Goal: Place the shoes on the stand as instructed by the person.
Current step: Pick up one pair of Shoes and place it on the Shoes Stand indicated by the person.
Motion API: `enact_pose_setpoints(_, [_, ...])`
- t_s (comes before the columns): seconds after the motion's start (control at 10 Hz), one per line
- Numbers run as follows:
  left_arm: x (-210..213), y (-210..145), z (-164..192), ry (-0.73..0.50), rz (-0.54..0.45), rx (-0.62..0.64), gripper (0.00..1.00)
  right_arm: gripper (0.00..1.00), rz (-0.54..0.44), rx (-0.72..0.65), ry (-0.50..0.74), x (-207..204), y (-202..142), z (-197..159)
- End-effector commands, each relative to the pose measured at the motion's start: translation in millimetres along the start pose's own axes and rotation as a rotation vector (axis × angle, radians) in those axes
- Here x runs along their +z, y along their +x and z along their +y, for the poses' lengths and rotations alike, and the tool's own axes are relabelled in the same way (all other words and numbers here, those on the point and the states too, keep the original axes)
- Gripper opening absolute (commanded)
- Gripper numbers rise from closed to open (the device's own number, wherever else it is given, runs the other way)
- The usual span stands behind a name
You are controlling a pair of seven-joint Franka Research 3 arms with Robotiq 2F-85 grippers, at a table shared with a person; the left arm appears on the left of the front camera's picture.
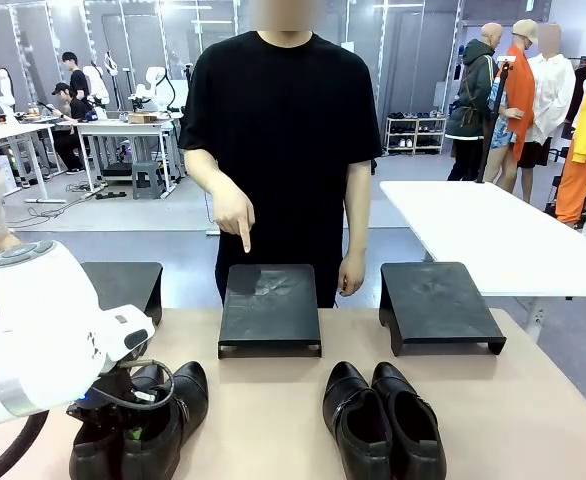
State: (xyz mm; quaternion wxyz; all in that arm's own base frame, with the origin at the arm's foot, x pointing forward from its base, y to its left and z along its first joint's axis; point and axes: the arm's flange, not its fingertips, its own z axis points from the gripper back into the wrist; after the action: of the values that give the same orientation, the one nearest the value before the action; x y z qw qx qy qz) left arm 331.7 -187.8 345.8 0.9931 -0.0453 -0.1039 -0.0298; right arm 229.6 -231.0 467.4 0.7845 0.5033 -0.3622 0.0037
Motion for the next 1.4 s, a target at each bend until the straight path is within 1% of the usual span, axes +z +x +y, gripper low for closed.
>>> enact_pose_setpoints(0.0, [1, -73, 46, -0.037, -0.014, -0.018, 0.00, 1.00, -0.012, 0.010, 0.012, 0, 1, 0])
enact_pose_setpoints(0.1, [3, -72, 48, -0.045, -0.016, -0.016, 0.00, 1.00, -0.012, 0.010, 0.012, 0, 1, 0])
enact_pose_setpoints(0.2, [6, -70, 50, -0.112, -0.004, -0.010, 0.00, 1.00, -0.012, 0.010, 0.012, 0, 1, 0])
enact_pose_setpoints(0.3, [1, 0, 3, -0.009, 0.004, -0.001, 0.00, 1.00, -0.012, 0.010, 0.012, 0, 1, 0])
enact_pose_setpoints(0.9, [1, 0, 3, -0.009, 0.004, -0.001, 0.00, 1.00, -0.012, 0.010, 0.012, 0, 1, 0])
enact_pose_setpoints(1.0, [0, 0, 4, -0.025, 0.009, -0.005, 0.07, 1.00, -0.012, 0.010, 0.012, 0, 1, 0])
enact_pose_setpoints(1.1, [23, 7, 2, -0.030, -0.052, -0.045, 0.07, 1.00, -0.012, 0.010, 0.012, 0, 1, 0])
enact_pose_setpoints(1.2, [42, 13, 5, -0.002, -0.050, -0.056, 0.07, 1.00, -0.012, 0.010, 0.012, 0, 1, 0])
enact_pose_setpoints(1.3, [62, 19, 4, -0.061, -0.067, -0.082, 0.07, 1.00, -0.012, 0.010, 0.012, 0, 1, 0])
